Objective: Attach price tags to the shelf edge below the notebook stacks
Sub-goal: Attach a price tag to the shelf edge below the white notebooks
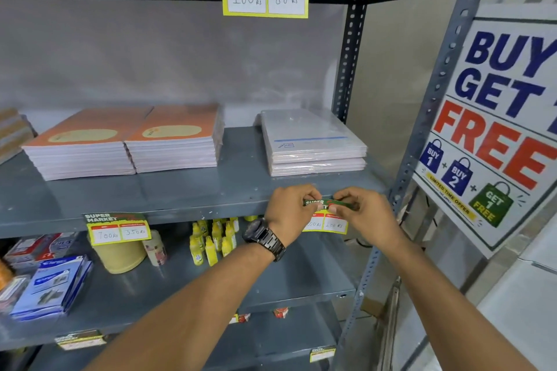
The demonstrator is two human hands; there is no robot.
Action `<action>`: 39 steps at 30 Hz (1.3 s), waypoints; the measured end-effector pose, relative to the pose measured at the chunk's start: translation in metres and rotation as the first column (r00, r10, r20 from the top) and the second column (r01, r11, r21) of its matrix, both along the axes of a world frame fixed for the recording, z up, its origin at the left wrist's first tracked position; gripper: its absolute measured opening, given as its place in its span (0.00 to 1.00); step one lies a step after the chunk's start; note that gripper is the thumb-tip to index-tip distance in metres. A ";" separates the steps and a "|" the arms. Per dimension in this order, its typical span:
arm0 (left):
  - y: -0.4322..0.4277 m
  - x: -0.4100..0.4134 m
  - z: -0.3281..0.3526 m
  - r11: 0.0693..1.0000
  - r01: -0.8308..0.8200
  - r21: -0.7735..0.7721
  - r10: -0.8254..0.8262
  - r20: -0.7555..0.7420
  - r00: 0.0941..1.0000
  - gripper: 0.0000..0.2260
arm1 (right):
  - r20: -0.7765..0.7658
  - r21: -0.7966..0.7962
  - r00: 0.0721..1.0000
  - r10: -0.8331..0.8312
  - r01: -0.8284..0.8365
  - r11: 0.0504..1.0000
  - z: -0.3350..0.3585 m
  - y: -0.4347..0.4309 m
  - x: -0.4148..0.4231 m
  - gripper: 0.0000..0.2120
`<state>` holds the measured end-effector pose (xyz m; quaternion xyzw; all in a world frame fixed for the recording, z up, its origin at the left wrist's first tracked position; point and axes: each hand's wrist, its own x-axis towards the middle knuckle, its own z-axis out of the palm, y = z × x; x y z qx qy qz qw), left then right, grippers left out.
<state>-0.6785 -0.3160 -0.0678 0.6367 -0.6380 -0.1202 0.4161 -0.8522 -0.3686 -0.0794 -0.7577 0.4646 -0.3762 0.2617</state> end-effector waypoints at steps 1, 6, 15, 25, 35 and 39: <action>-0.001 -0.002 -0.002 1.000 -0.009 -0.003 0.009 0.025 1.000 0.03 | 0.007 -0.001 1.000 -0.018 0.018 1.000 -0.002 0.000 0.000 0.08; -0.006 -0.009 -0.009 0.999 -0.049 -0.012 0.050 0.109 0.993 0.04 | -0.013 -0.009 0.999 -0.046 0.046 0.999 -0.004 -0.004 -0.001 0.06; -0.009 -0.010 -0.010 0.997 -0.050 -0.056 0.059 0.168 0.984 0.03 | -0.034 -0.069 0.997 -0.069 0.067 0.995 -0.003 -0.006 -0.003 0.05; -0.009 -0.004 -0.008 0.985 -0.045 -0.166 0.122 0.490 0.863 0.06 | -0.187 -0.171 0.951 -0.246 0.215 0.962 0.006 -0.008 0.002 0.12; -0.011 0.005 -0.005 0.990 0.015 -0.139 0.070 0.585 0.808 0.10 | -0.301 -0.339 0.936 -0.185 0.076 0.938 0.006 -0.006 -0.003 0.13; -0.008 0.010 -0.004 0.992 0.036 -0.121 0.048 0.626 0.778 0.12 | -0.332 -0.345 0.922 -0.200 0.079 0.935 0.008 -0.002 -0.001 0.19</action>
